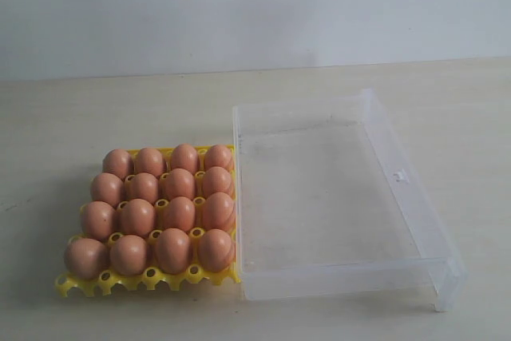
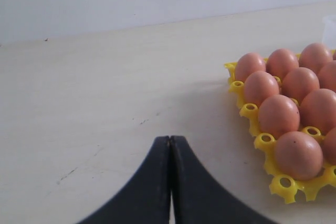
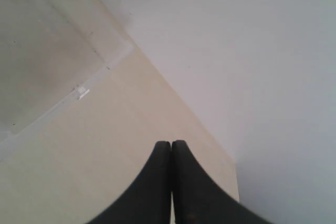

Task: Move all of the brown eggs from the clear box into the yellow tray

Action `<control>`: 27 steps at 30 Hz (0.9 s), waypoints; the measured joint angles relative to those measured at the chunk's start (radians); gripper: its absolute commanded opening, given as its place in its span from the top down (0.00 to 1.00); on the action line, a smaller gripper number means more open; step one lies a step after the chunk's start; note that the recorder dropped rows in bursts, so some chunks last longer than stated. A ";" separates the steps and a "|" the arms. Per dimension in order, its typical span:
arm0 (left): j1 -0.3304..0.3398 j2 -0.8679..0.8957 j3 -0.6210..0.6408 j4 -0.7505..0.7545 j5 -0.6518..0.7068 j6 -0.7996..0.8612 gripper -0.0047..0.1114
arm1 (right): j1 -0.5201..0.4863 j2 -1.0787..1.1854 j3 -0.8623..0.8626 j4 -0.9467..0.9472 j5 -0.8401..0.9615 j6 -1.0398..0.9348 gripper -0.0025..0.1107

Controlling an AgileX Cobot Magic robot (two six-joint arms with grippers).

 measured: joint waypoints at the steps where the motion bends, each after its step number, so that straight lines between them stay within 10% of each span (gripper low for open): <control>1: 0.000 0.000 0.000 0.000 0.000 0.000 0.96 | 0.000 0.000 0.000 0.000 0.002 0.000 0.98; 12: 0.000 0.000 0.000 0.000 0.000 0.000 0.96 | 0.000 0.000 0.000 -0.016 0.014 -0.030 0.98; 27: 0.000 0.000 0.000 0.000 0.000 0.000 0.96 | 0.000 0.000 0.000 0.165 0.053 -0.616 0.98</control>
